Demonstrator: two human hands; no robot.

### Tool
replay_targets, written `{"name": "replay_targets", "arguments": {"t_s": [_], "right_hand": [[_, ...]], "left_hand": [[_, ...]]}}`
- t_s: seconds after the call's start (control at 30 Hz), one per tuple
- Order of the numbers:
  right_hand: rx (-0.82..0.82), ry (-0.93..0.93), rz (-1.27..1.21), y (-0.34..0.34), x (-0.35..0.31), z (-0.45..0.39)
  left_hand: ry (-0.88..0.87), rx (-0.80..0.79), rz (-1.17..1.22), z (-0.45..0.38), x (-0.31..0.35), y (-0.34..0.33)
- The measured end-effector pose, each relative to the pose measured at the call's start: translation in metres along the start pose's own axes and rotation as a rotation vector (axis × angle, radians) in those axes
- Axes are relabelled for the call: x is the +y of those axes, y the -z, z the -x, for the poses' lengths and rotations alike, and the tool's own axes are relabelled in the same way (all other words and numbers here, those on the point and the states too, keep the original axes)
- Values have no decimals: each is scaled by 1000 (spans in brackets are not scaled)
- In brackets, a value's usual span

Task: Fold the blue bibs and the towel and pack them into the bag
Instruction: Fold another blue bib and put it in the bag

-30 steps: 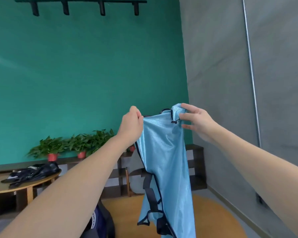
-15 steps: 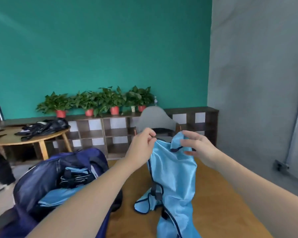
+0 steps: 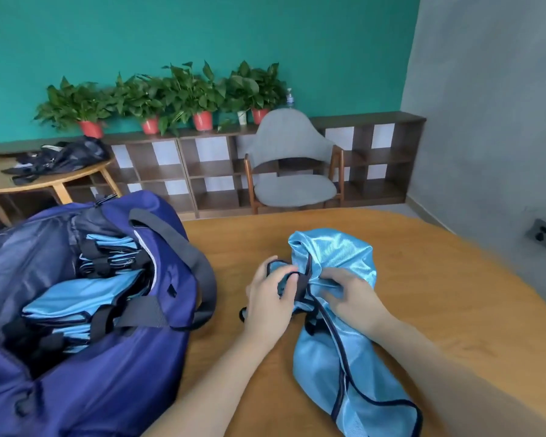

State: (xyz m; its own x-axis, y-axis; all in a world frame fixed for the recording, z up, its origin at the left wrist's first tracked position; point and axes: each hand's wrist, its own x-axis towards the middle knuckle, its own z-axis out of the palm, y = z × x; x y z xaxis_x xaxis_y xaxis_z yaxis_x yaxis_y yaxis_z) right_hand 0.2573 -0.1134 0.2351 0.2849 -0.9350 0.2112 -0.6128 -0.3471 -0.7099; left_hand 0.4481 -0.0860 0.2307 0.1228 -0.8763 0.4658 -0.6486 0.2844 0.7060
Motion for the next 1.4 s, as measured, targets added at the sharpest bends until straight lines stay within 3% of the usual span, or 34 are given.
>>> {"name": "replay_targets", "arguments": {"t_s": [0.13,0.27,0.5,0.57,0.67,0.77,0.83,1.0,1.17,1.3,1.4], "right_hand": [[34,16,25,-6,6,-13],[54,22,-42,-12,8,-25],[176,125,-212,-8,-7,-11],[147,209,-233,-3,-14,-3],[-47,204,-219,1,-21,9],[-174,236,-29,-3,-20,14],[-167,220,-129,-3,-20,15],[-78,93,-430,4,-25,17],[135,-31,-461,10,-15,7],[303,-112,-492,16,-7,0],[378,-151,-491,18,-2,-1]], "left_hand": [[70,-81,27,-7,-12,6],[-13,-203,-57,-20,-28,15],[-213,160,-146,-28,-38,28],[-317,93,-69,-22,-29,30],[-418,-118,-32,-11,-22,31],[-419,-268,-58,-4,-25,25],[-411,-278,-59,-2,-25,21],[-356,-106,-20,-4,-16,22],[-63,159,117,-7,-3,32],[50,376,205,-17,-13,39],[106,453,176,-22,-16,43]]}}
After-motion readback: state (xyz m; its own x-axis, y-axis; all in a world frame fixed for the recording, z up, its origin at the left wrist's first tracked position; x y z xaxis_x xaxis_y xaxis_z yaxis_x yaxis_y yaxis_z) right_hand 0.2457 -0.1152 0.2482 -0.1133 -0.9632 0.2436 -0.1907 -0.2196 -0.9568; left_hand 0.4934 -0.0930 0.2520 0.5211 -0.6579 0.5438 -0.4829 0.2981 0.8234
